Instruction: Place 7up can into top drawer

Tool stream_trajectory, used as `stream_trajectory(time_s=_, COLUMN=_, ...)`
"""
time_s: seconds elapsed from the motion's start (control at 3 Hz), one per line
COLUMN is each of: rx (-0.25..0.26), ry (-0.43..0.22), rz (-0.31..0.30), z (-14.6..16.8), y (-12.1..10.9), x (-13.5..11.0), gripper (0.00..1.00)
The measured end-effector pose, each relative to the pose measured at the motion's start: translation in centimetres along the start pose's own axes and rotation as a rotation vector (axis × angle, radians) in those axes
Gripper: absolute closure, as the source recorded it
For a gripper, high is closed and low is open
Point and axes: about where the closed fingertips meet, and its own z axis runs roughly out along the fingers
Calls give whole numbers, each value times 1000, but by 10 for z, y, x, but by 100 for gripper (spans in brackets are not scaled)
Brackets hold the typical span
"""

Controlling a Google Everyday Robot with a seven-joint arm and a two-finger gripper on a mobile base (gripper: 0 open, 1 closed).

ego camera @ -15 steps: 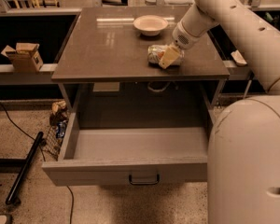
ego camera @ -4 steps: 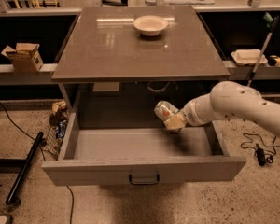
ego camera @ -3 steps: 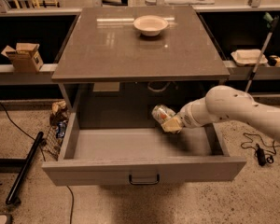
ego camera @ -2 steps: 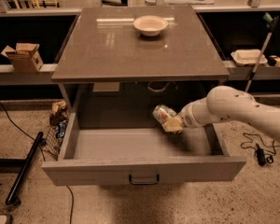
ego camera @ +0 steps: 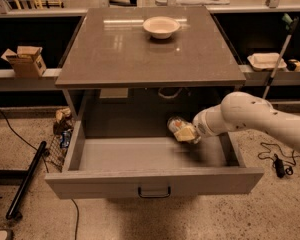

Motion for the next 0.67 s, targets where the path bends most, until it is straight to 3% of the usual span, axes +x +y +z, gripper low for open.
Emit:
stream_trajectory(time_s=0.33, rx=0, ry=0, rz=0, z=0, y=0, x=0, gripper=0)
stream_trajectory(time_s=0.67, rx=17, ry=-12, rz=-7, z=-20, y=-4, x=-1, gripper=0)
